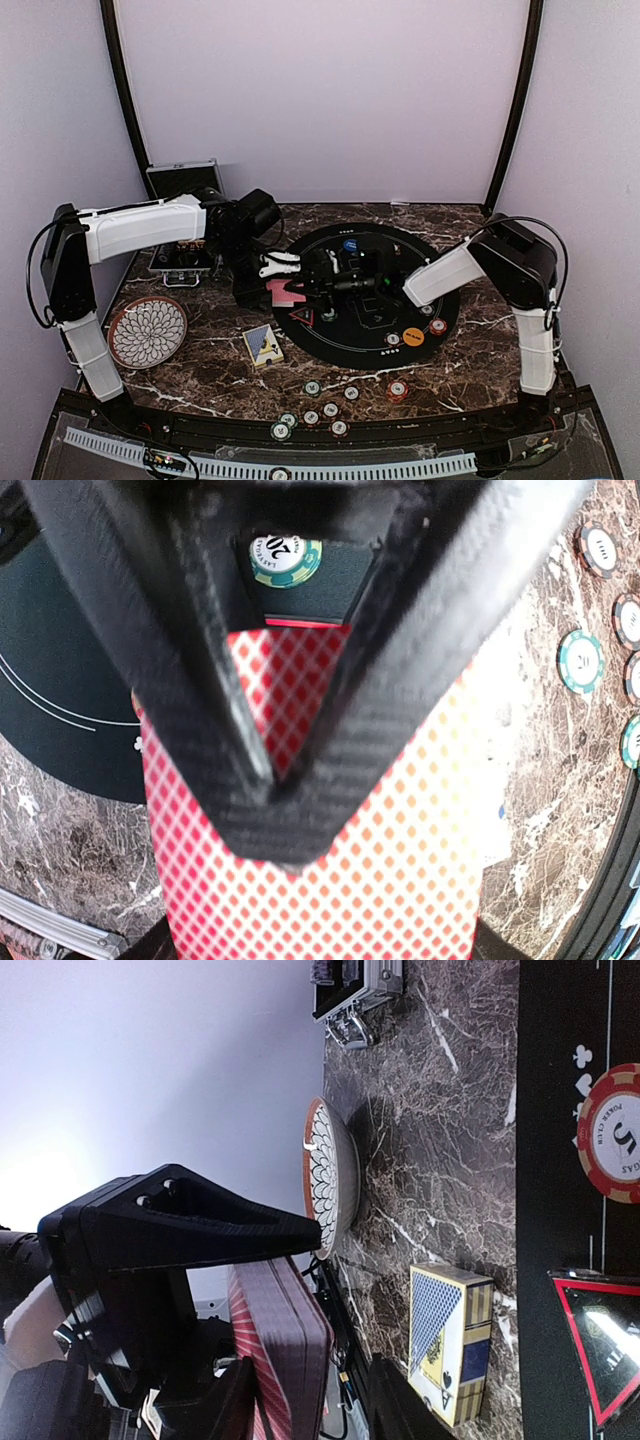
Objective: Distribute texas hold em gaming equipment
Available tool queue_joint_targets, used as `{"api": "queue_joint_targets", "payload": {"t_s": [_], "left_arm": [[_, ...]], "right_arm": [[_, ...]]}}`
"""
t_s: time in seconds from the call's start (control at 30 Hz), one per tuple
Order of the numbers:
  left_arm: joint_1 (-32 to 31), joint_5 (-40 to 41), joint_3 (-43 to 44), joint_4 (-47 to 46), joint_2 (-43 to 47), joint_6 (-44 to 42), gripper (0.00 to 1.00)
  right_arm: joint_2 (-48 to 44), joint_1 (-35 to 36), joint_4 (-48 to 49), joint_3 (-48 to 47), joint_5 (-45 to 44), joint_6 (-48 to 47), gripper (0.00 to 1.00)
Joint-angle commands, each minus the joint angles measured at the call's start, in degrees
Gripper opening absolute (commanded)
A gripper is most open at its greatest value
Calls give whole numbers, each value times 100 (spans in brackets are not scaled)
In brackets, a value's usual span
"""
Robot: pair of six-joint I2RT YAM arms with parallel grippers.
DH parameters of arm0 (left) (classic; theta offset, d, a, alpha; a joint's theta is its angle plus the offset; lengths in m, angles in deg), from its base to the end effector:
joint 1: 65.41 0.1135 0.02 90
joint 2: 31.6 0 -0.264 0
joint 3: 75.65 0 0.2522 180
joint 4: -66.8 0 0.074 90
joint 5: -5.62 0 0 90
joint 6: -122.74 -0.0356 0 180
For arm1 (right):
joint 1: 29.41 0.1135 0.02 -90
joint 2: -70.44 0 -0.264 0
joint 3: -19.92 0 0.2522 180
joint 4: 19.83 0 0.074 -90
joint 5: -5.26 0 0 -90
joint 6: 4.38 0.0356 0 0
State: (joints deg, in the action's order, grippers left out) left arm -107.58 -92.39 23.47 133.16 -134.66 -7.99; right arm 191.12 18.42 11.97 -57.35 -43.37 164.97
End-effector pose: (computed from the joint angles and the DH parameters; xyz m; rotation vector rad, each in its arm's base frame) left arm 0.2695 -0.2508 0.2505 1.8743 2.0709 -0.2016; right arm 0.2756 0.3394 0.1470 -0.0556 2.3560 2.0232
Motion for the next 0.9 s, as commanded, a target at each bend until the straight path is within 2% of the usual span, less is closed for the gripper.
{"api": "queue_joint_targets", "payload": {"t_s": [0.0,0.87], "left_arm": [[-10,-78,57,0,256,55,24],[135,-112,-231,-258,400,135,14]], "right_arm": [[-242,-50,-293,142,44,-225,38],[-802,-198,-320,382,363,-148,20]]}}
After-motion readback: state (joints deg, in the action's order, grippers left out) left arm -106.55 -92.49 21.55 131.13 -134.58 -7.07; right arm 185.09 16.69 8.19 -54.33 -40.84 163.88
